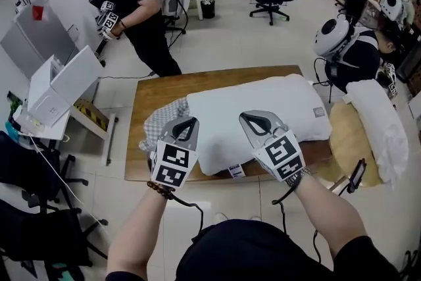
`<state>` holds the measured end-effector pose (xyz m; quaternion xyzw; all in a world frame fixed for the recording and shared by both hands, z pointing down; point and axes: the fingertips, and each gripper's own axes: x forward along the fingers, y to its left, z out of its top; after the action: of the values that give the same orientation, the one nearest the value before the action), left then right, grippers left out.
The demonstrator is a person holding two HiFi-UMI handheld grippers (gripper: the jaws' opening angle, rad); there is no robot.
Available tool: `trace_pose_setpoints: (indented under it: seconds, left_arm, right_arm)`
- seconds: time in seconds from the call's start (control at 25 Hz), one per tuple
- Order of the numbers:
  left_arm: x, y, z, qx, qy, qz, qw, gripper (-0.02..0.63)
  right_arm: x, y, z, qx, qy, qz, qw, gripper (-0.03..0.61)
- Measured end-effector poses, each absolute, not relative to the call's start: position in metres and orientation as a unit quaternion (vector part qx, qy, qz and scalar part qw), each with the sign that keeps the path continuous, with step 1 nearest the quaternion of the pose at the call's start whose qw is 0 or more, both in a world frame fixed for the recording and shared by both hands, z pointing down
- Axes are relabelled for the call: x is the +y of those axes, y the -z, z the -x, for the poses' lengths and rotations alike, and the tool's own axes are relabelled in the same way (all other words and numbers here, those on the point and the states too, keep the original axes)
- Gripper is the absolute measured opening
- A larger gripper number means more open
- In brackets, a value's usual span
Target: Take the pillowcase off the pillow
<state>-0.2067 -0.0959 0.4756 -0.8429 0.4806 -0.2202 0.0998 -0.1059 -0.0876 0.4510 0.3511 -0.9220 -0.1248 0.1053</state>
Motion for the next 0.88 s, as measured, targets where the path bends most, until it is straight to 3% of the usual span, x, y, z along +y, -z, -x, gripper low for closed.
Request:
trace_pose_setpoints:
  seconds: [0.36, 0.88]
  left_arm:
    - [-0.062, -0.473, 0.119, 0.472, 0.235, 0.846, 0.073, 0.005]
    - [-0.039, -0.481, 0.089, 0.458, 0.246, 0.851, 0.071, 0.004]
  right_arm:
    - [-0.057, -0.445, 0.043, -0.929, 0.123, -0.338, 0.087, 0.0]
    - [-0.037, -0.45, 0.039, -0.927, 0.123, -0.346, 0.079, 0.0]
